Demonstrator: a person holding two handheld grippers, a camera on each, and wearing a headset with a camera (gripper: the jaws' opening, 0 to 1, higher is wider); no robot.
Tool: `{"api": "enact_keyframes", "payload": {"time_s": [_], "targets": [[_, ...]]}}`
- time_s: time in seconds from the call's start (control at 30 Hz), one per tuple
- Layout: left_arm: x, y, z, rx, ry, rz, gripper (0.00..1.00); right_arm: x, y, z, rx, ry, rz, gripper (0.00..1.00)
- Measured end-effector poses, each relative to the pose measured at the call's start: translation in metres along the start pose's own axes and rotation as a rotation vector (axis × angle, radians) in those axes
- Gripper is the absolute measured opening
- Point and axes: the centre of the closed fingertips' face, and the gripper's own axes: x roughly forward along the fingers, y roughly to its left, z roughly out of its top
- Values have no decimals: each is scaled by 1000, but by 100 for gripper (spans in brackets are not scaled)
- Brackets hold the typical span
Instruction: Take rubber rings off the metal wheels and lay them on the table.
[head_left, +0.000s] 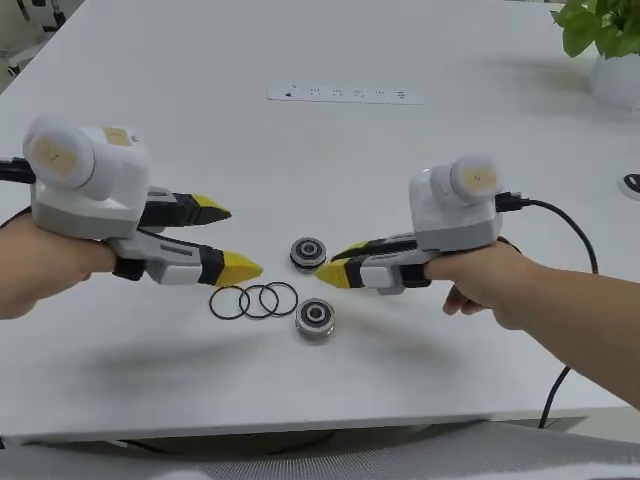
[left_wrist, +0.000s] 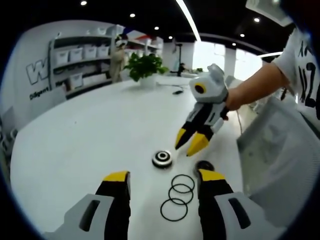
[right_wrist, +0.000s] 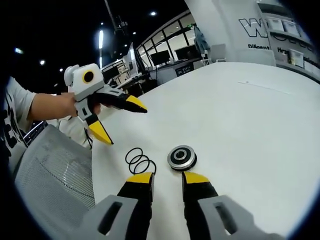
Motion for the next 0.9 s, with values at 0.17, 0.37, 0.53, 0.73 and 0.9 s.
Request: {"api": "enact_keyframes", "payload": {"time_s": [0.17,0.37,0.53,0.73,0.9], "targets": [[7,3,3,2,3,-4,53,-1,-5,1,-32,-1,-17,20],[16,7,1,-4,14,-6,52,2,-12,0,-77,-4,-30,21],[26,5,-1,-13,23,-17,50,6,-14,0,-94,-9,-29,25],[35,4,-3,-15,31,-27,48,11,-18,2,-122,-18,-27,26],[45,2,-2,-23,33,-38,46,14,-23,2,-129,-23,-31,29]]}}
